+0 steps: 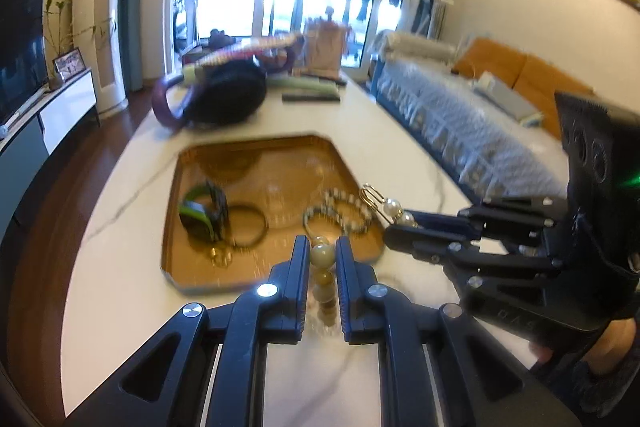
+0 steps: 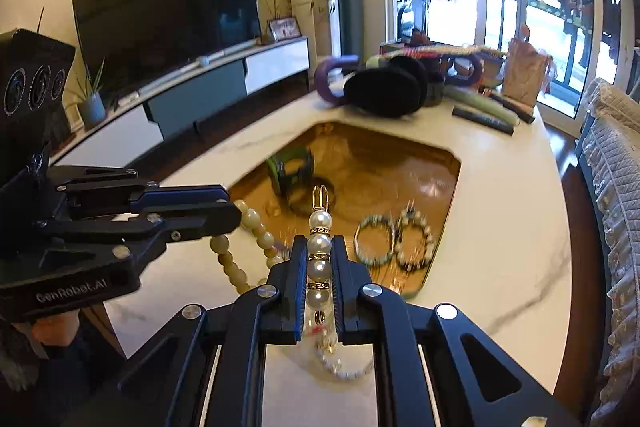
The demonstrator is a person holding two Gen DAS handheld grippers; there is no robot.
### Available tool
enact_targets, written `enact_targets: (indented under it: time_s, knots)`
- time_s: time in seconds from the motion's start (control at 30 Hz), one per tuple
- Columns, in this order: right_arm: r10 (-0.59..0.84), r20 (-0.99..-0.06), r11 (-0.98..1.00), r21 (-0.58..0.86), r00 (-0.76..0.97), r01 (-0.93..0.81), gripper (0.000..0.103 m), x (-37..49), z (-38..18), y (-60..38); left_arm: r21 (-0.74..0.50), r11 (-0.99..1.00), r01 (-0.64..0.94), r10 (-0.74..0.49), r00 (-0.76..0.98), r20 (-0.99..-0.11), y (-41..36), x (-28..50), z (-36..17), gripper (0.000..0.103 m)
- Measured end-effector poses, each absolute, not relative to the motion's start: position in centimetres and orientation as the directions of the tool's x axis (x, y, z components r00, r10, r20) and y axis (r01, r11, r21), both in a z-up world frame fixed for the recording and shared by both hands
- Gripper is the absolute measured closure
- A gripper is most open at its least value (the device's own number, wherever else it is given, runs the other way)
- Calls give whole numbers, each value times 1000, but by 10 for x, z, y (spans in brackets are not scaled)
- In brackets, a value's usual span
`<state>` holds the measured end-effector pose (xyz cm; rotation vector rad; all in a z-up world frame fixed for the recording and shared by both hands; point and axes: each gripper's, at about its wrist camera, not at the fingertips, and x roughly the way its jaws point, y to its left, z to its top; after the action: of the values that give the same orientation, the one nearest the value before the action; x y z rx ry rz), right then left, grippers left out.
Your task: Organize jewelry
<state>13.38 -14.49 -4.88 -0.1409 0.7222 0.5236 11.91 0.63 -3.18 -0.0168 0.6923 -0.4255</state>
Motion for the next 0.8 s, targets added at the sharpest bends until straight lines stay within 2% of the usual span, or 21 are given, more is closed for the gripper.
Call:
enact_targets:
  time_s: [0.5, 0.6, 0.8]
  knots:
    - [427, -585, 869, 52, 690, -493, 93, 158, -20, -151, -293, 879, 377, -476, 738, -478, 46, 146, 0, 89]
    - [420, -587, 868, 35, 692, -496, 93, 164, -23, -151, -293, 879, 376, -476, 730, -491, 45, 154, -4, 89]
    - [391, -647, 872, 33, 655, -489, 93, 184, -49, -156, -279, 901, 332, -433, 693, -576, 46, 184, -39, 89]
